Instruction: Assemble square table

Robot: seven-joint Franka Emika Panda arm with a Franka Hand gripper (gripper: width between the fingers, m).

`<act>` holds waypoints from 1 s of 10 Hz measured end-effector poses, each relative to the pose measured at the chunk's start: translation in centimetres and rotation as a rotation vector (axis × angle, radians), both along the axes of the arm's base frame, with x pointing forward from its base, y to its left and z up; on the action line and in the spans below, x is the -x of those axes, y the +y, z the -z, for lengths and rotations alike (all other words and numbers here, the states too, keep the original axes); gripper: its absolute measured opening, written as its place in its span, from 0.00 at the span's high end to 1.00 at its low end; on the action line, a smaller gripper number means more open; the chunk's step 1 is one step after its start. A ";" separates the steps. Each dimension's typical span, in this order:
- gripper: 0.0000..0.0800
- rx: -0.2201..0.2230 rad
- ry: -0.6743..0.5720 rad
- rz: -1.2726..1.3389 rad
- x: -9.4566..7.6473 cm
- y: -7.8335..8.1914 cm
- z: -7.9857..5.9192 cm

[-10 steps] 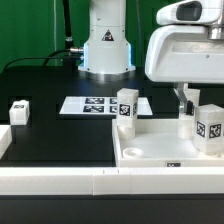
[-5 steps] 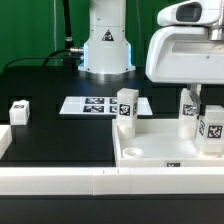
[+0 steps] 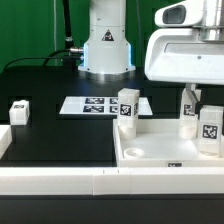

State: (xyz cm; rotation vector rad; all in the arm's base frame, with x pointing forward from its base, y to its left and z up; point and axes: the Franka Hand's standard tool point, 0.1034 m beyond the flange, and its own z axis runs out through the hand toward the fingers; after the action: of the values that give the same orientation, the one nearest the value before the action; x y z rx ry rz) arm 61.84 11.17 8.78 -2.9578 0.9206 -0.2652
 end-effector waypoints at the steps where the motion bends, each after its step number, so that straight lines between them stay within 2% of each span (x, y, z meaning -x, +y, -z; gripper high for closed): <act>1: 0.64 -0.025 -0.002 0.110 0.0 -0.1 0.0; 3: 0.64 -0.100 0.005 0.422 0.1 -0.2 0.1; 6: 0.64 -0.146 0.017 0.673 -0.1 -0.2 0.0; 8: 0.64 -0.148 0.016 0.679 -0.1 -0.2 0.1; 10: 0.27 -0.126 0.029 0.570 0.2 -0.2 0.2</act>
Offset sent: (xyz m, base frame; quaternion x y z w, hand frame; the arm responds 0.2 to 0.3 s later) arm 0.0011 0.0056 -0.0118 -0.0195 -0.0204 0.2605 0.9651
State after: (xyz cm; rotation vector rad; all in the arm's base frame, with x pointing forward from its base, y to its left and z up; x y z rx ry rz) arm 61.66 10.93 8.58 -2.5268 1.6973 -0.1657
